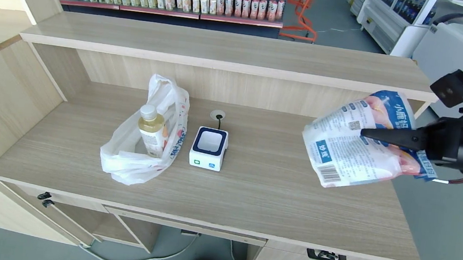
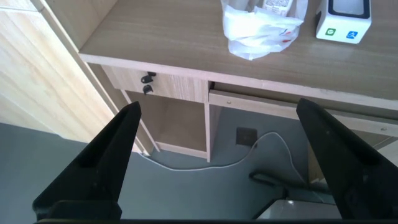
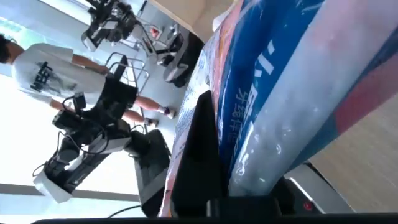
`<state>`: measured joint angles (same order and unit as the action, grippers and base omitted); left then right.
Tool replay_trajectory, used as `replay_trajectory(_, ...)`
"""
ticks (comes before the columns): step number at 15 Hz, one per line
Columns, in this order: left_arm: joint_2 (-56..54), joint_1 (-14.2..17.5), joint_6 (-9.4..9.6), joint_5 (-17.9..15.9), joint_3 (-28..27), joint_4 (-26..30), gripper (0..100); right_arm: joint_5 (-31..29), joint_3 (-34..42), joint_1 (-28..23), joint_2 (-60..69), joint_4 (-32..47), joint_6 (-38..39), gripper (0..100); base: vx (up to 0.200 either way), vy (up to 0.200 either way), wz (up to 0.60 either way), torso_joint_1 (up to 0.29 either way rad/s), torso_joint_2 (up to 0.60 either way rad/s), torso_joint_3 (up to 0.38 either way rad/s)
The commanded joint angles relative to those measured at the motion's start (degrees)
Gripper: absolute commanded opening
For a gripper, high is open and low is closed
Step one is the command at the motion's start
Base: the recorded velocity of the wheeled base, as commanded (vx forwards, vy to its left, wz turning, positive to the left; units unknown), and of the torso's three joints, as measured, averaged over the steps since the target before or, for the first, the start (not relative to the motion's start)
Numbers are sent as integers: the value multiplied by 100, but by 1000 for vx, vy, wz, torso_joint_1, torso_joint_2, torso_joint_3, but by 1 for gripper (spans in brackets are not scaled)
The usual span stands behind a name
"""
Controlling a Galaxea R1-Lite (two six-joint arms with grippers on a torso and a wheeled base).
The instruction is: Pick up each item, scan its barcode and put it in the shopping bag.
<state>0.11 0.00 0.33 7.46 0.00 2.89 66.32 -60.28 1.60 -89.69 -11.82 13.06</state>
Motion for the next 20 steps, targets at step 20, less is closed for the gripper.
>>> replay_trajectory(20, -2, 0, 2, 1, 0, 1, 100, 197, 491, 1677, 795, 66, 1357, 0, 0, 0, 0, 0, 0, 0)
